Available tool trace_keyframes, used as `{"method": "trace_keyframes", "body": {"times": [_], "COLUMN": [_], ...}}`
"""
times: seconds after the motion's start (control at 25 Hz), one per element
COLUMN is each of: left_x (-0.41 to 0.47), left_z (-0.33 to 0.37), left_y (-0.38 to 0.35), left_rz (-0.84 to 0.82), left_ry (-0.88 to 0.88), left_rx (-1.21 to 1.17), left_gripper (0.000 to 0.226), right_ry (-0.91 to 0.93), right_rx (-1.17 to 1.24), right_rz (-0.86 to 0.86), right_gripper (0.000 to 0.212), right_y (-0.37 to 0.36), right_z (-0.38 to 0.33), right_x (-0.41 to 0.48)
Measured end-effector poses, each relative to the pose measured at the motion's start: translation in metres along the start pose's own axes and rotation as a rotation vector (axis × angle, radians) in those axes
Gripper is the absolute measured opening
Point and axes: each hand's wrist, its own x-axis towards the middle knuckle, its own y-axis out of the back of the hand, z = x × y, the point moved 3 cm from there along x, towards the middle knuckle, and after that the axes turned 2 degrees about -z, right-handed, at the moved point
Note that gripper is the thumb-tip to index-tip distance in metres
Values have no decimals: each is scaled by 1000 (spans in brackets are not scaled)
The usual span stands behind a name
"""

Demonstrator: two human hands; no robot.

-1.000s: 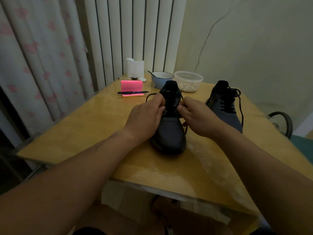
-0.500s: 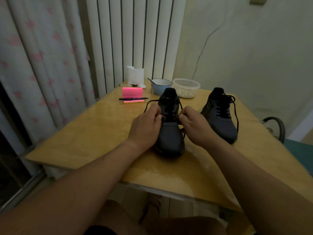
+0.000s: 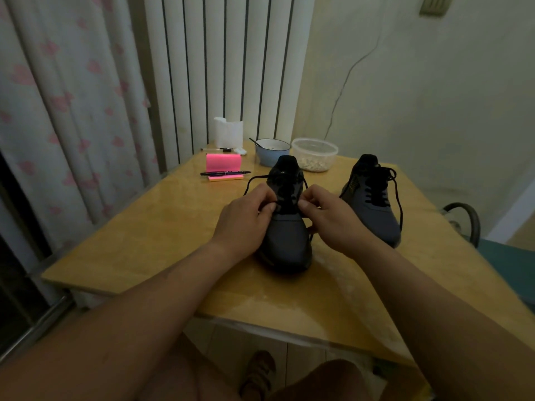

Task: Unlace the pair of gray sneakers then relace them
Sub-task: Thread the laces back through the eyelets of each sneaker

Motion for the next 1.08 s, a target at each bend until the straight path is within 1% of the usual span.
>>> {"method": "trace_keyframes", "body": {"times": [0.24,0.36,0.52,0.6,0.68,0.84,1.08], "left_x": [-1,0,-1,-1,1,4,10], "left_z": [-2,-9,-17,-18,-21,-25,-23], "left_y": [-1,-3,-4,-6,-8,-11,-12], "left_rz": [35,-6,-28,-9,17,50,21], "left_ry": [-14,13,93,116,123,138,114], "left_rx": [-22,-125,-254,-304,-345,-372,-413], "left_gripper": [1,6,14,14,13,11,11], "right_ry": [-12,-5,-24,1,32,70,58], "right_rx": [45,50,172,201,220,182,150], "right_rz": [-16,-85,-183,-174,-152,-45,-152], "right_gripper": [11,13,21,21,17,12,14], "right_y": [1,8,12,12,8,3,10], "right_z": [1,2,14,20,27,29,27], "right_x": [0,3,5,5,7,13,21]}}
